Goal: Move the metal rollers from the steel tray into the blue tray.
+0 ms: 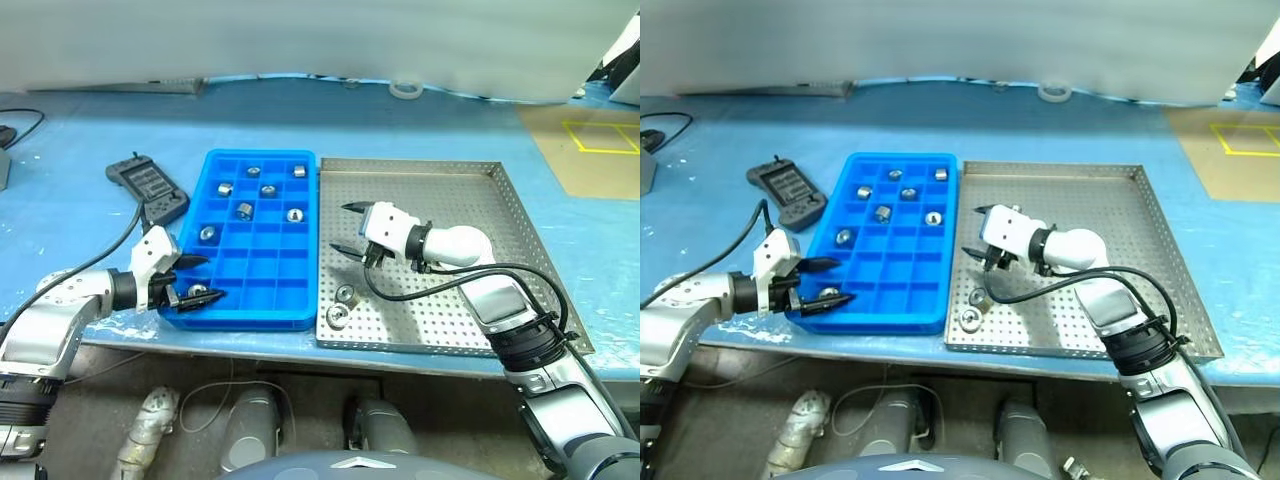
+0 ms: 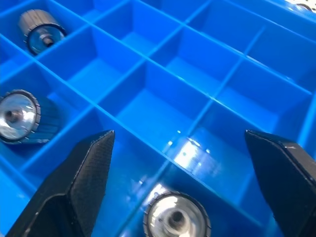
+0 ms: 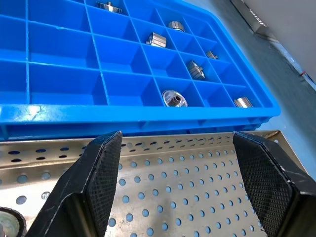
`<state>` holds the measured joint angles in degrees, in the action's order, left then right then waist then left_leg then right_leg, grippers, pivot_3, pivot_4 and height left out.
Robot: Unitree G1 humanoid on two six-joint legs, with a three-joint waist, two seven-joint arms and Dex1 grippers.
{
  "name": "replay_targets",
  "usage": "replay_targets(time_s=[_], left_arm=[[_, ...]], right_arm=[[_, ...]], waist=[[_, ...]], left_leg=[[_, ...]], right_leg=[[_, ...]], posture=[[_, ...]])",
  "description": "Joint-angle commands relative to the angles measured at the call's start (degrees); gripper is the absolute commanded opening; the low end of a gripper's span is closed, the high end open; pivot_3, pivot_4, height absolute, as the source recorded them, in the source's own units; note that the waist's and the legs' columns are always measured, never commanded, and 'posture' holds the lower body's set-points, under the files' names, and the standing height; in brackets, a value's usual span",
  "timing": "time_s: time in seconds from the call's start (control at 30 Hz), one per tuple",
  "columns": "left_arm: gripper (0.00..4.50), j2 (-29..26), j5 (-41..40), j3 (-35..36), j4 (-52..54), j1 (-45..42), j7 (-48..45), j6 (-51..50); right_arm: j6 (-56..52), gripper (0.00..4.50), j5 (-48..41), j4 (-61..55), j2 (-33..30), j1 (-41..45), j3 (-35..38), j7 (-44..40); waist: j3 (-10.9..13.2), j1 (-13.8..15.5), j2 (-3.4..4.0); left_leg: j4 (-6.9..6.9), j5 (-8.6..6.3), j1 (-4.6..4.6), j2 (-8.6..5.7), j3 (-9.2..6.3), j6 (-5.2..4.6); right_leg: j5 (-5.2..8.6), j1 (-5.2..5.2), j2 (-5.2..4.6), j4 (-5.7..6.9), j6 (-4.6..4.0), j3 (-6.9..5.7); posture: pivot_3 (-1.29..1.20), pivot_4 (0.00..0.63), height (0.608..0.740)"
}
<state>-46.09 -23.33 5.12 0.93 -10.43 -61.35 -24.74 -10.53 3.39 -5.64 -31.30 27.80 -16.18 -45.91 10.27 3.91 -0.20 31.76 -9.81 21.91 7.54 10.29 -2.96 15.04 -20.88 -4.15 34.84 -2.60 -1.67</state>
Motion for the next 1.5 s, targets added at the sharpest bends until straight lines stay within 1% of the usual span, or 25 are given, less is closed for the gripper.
replay_targets(time_s=[0.03, 0.1, 0.17, 0.23, 0.3, 0.37, 0.43, 0.53, 0.6, 0.67, 0.77, 0.93, 1.17, 1.3, 1.43, 1.5], left_arm=[[4.45, 3.45, -7.7, 3.61, 1.05, -8.67, 1.08, -4.72], [4.45, 5.52, -9.87, 3.65, 0.51, -13.1, 1.08, -6.44], [4.45, 8.09, -11.17, 3.21, -1.94, -18.38, 1.14, -6.93], [4.45, 12.87, -13.53, 3.54, -6.67, -26.68, 3.05, -8.44], [4.45, 17.16, -15.51, 4.03, -10.6, -32.86, 4.19, -10.06], [4.45, 19.47, -16.21, 4.25, -12.71, -35.58, 4.28, -10.88], [4.45, 24.26, -18.25, 4.91, -17.07, -40.11, 5.26, -11.97], [4.45, 29.22, -19.46, 5.54, -22.44, -44.56, 5.66, -12.42], [4.45, 32.17, -20.08, 6.23, -26.46, -46.86, 5.8, -12.22], [4.45, 34.14, -19.87, 6.73, -29.95, -48.27, 5.99, -11.78], [4.45, 37.03, -19.01, 6.77, -34.71, -49.72, 5.63, -10.75], [4.45, 38.83, -19.38, 6.6, -35.71, -50.0, 2.99, -11.63], [4.45, 43.04, -24.58, 10.99, -37.14, -50.29, 5.38, -17.88], [4.45, 45.21, -26.02, 13.81, -40.62, -52.62, 8.1, -19.08], [4.45, 47.59, -25.57, 15.28, -43.52, -54.11, 10.73, -17.43], [4.45, 48.65, -25.31, 15.46, -43.24, -54.4, 11.48, -16.71]], right_arm=[[-1.13, 3.79, -0.09, -4.26, -1.31, -0.28, 2.41, 0.27], [-2.06, 3.79, -0.12, -5.43, -1.97, -0.68, 3.1, 0.56], [-3.22, 3.79, 0.0, -7.13, -2.55, -1.81, 4.2, 1.32], [-4.96, 3.79, 0.58, -9.9, -3.09, -4.44, 5.52, 2.9], [-6.73, 3.79, 0.91, -12.8, -3.32, -7.11, 6.6, 4.35], [-7.9, 3.79, 1.13, -14.52, -3.44, -8.56, 7.12, 5.26], [-9.47, 3.79, 1.34, -16.76, -3.67, -10.69, 8.46, 6.64], [-10.91, 3.79, 1.99, -18.65, -4.09, -12.52, 9.52, 8.02], [-11.83, 3.79, 2.02, -19.8, -4.03, -13.25, 10.08, 8.77], [-12.41, 3.79, 2.1, -20.52, -3.94, -13.82, 10.19, 9.3], [-13.17, 3.79, 2.52, -21.48, -3.57, -14.64, 9.88, 10.26], [-13.44, 3.79, 2.94, -21.5, -3.37, -14.94, 9.26, 11.02], [-13.7, 3.79, 3.07, -20.35, -2.33, -13.04, 7.97, 11.44], [-14.68, 3.79, 2.56, -18.91, -0.01, -9.93, 6.51, 11.73], [-14.38, 3.79, 2.76, -15.21, 3.15, -6.36, 5.55, 13.05], [-14.55, 3.79, 2.1, -13.38, 5.22, -5.43, 5.59, 13.9]], waist=[[0.01, 0.42, -0.03], [0.01, 0.65, -0.05], [0.0, 0.25, -0.04], [0.0, 0.08, -0.03], [0.0, -0.08, -0.05], [-0.01, -1.03, -0.06], [-0.01, -2.01, -0.06], [-0.01, -3.19, -0.06], [-0.01, -4.07, -0.06], [-0.01, -4.88, -0.06], [-0.01, -5.17, -0.05], [-0.01, -5.44, -0.05], [0.0, -5.52, -0.05], [0.0, -5.76, -0.05], [0.0, -5.92, -0.04], [0.0, -5.93, -0.04]], left_leg=[[0.0, 0.01, 0.12, 0.0, 0.0, -0.01], [0.16, 0.09, 0.44, -0.01, 0.0, -0.04], [0.43, 0.03, 0.56, -0.01, 0.0, -0.17], [0.55, -0.04, 0.62, -0.04, 0.02, -0.31], [0.66, -0.09, 0.73, -0.05, 0.04, -0.37], [0.8, -0.15, 0.77, -0.05, 0.04, -0.48], [0.85, -0.13, 0.82, -0.07, 0.05, -0.69], [0.9, -0.16, 0.89, -0.05, 0.07, -0.77], [0.95, -0.29, 0.96, -0.04, 0.06, -0.99], [1.0, -0.33, 1.01, -0.04, 0.06, -1.06], [1.05, -0.37, 1.02, -0.04, 0.06, -1.13], [1.18, -0.42, 1.18, -0.01, 0.06, -1.24], [1.41, -0.53, 1.25, -0.03, 0.07, -1.42], [1.45, -0.54, 1.23, -0.04, 0.07, -1.43], [1.45, -0.54, 1.24, -0.03, 0.07, -1.43], [1.45, -0.55, 1.29, -0.04, 0.07, -1.45]], right_leg=[[0.0, -0.07, 0.0, -0.01, 0.0, -0.04], [-0.01, -0.2, -0.01, -0.01, -0.02, -0.11], [-0.02, -0.21, -0.02, 0.0, -0.03, -0.1], [-0.02, -0.19, -0.05, -0.03, -0.03, -0.08], [-0.02, -0.16, -0.06, -0.05, -0.03, -0.07], [-0.03, -0.18, -0.08, -0.05, -0.05, -0.01], [-0.03, -0.2, -0.11, -0.07, -0.05, -0.01], [-0.04, -0.25, -0.11, -0.05, -0.05, -0.01], [-0.04, -0.3, -0.1, -0.05, -0.05, -0.01], [-0.04, -0.3, -0.1, -0.07, -0.05, -0.02], [-0.04, -0.3, -0.1, -0.08, -0.05, -0.01], [-0.04, -0.35, -0.11, -0.09, -0.05, -0.04], [-0.05, -0.25, -0.19, -0.09, -0.07, -0.08], [-0.08, -0.26, -0.2, -0.08, -0.11, -0.08], [-0.08, -0.26, -0.19, -0.09, -0.11, -0.08], [-0.08, -0.28, -0.2, -0.1, -0.11, -0.08]], posture=[[-0.01, 0.15, 0.74], [-0.07, 0.15, 0.74], [-0.12, 0.15, 0.74], [-0.15, 0.15, 0.74], [-0.2, 0.15, 0.74], [-0.2, 0.15, 0.74], [-0.27, 0.15, 0.74], [-0.31, 0.15, 0.74], [-0.32, 0.15, 0.74], [-0.33, 0.15, 0.74], [-0.34, 0.15, 0.74], [-0.35, 0.15, 0.74], [-0.34, 0.15, 0.74], [-0.34, 0.15, 0.74], [-0.34, 0.15, 0.74], [-0.34, 0.15, 0.74]])
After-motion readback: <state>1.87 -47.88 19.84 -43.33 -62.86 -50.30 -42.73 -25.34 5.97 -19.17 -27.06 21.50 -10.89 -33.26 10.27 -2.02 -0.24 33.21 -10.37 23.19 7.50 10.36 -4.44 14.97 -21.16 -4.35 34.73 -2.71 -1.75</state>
